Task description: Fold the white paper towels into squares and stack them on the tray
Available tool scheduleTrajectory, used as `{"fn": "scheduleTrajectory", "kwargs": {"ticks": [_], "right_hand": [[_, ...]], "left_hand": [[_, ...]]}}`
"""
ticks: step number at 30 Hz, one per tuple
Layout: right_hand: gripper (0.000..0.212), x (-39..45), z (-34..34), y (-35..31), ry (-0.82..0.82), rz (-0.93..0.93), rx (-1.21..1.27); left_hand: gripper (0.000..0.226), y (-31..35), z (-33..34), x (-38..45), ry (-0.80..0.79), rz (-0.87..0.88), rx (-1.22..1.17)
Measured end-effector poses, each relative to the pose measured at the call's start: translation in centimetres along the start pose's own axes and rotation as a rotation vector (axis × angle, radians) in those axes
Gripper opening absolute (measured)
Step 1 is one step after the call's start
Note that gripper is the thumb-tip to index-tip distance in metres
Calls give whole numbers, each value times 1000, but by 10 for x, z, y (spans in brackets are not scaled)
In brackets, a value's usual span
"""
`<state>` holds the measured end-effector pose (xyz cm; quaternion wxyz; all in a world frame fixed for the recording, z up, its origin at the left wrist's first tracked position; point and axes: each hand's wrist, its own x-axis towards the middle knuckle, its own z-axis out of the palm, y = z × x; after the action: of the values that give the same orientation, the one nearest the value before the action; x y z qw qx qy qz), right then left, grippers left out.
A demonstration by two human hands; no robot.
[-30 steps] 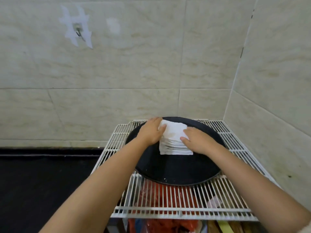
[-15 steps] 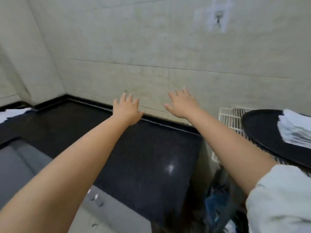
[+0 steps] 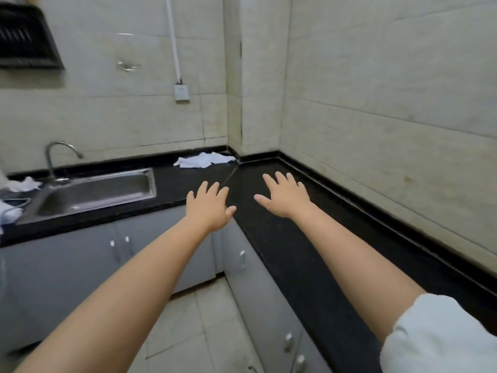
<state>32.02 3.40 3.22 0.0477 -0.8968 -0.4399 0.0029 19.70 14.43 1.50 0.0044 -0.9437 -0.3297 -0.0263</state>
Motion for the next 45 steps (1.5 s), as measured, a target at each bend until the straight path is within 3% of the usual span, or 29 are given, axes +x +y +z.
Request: {"fn": "scheduleTrajectory", "kwargs": {"ticks": [6,15,21,27,35,45], "right_hand": [[64,158,19,-56,-23,-153,56],[60,374,45,-110,-50,-224,75],[60,509,88,-148,-104,-193,55],[59,642,136,-180,-184,-53,83],[52,767,215,-186,-341,88,112],[32,890,302,-179,-331,70,59]], "left_hand": [[60,-86,8,123,-14,-122,3],[58,-199,22,291,-36,-223,5],[58,-283,59,413,-63,-220,-33],[57,-358,99,548,-144,-111,-48],[56,-397,166,678,-271,-7,-100],[50,-404,236,770,-318,-6,-142]]}}
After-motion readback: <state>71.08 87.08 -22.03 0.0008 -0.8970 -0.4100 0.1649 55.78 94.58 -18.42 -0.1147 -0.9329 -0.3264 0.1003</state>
